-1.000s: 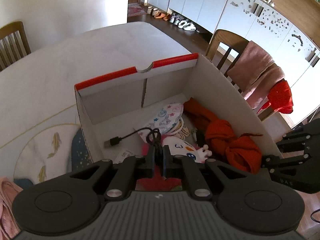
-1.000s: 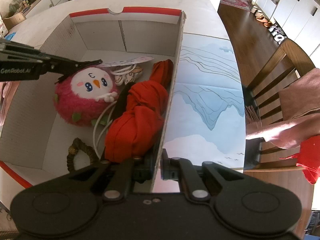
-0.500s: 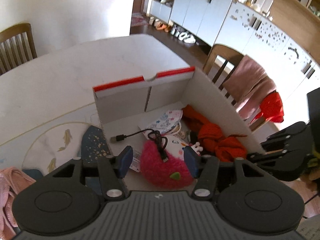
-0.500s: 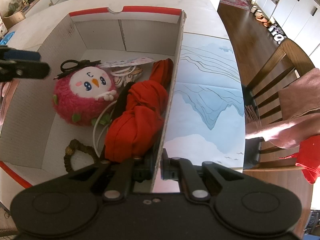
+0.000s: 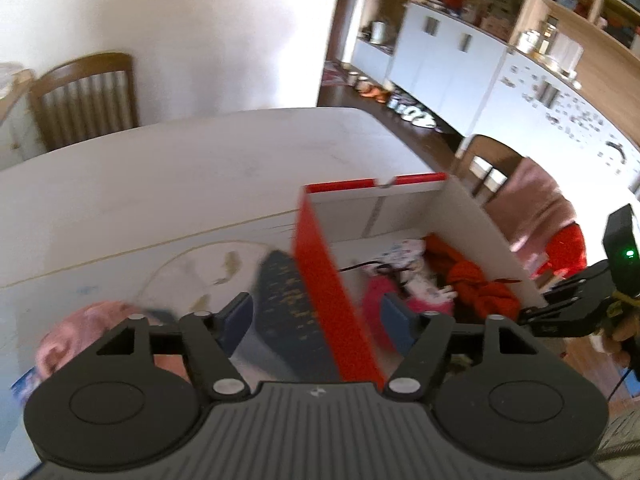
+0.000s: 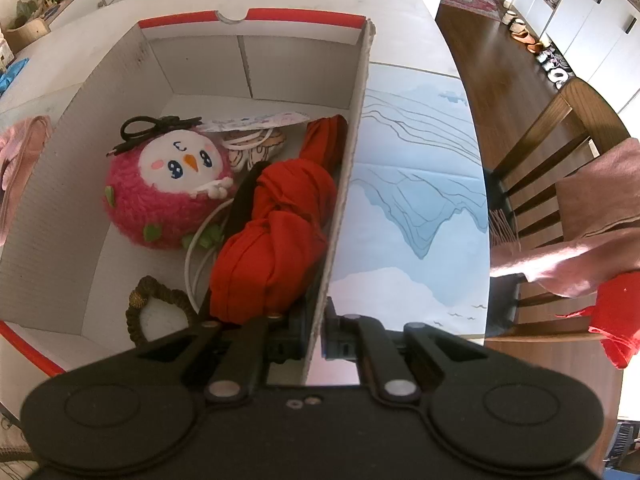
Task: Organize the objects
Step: 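Move the left tool back to the pink fleece towel, then close the left tool on the pink towel's edge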
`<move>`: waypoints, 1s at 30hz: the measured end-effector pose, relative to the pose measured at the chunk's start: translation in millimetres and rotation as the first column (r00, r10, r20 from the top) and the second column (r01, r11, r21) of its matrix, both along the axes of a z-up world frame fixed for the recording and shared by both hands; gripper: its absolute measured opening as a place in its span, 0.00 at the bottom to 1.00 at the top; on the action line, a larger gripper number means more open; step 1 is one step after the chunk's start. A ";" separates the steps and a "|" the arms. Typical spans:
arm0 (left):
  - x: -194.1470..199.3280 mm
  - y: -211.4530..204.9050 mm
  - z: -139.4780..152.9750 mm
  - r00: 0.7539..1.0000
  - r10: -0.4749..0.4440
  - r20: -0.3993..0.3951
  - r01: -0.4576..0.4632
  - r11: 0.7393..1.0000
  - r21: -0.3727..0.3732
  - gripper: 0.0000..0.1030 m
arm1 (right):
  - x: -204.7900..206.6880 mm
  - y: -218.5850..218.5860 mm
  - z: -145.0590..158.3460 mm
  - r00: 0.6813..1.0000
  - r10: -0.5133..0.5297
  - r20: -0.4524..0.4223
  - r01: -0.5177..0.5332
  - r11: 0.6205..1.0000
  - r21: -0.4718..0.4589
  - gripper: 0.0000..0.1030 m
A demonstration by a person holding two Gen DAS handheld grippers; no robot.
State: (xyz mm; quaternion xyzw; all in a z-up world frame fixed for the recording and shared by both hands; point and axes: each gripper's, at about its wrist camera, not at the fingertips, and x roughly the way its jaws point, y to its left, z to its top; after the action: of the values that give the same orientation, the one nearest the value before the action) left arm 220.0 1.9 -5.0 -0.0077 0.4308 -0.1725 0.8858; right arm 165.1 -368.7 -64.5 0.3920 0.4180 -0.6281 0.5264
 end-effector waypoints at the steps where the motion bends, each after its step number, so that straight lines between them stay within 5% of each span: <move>1: -1.7 8.0 -0.6 1.000 0.021 -0.001 -0.021 1.000 0.000 0.72 | 0.1 -0.1 0.1 1.000 -0.001 0.000 0.001 1.000 0.002 0.06; 8: -3.1 68.9 -17.0 0.983 0.183 -0.015 -0.182 0.982 0.041 0.83 | 0.2 -0.8 -0.9 1.000 -0.005 -0.005 0.005 1.000 0.013 0.05; 12: -0.7 96.1 -29.6 0.969 0.246 -0.026 -0.245 0.969 0.044 1.00 | 0.8 -1.7 -1.2 1.000 -0.011 -0.008 0.011 1.000 0.018 0.05; 26: 39.9 135.6 -94.5 0.938 0.334 -0.097 -0.313 0.932 0.181 1.00 | 1.2 -4.3 -3.5 0.999 -0.029 -0.018 0.030 0.999 0.034 0.05; 30: 51.2 135.8 -108.6 0.937 0.317 -0.145 -0.292 0.942 0.167 1.00 | 0.9 -4.9 -3.8 0.999 -0.038 -0.017 0.039 0.999 0.036 0.06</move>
State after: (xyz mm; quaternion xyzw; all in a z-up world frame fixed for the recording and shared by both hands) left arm 271.2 137.7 -113.6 -0.0257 0.5095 -0.0004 0.8601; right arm 166.0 -373.6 -68.3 0.4043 0.4260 -0.6335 0.5036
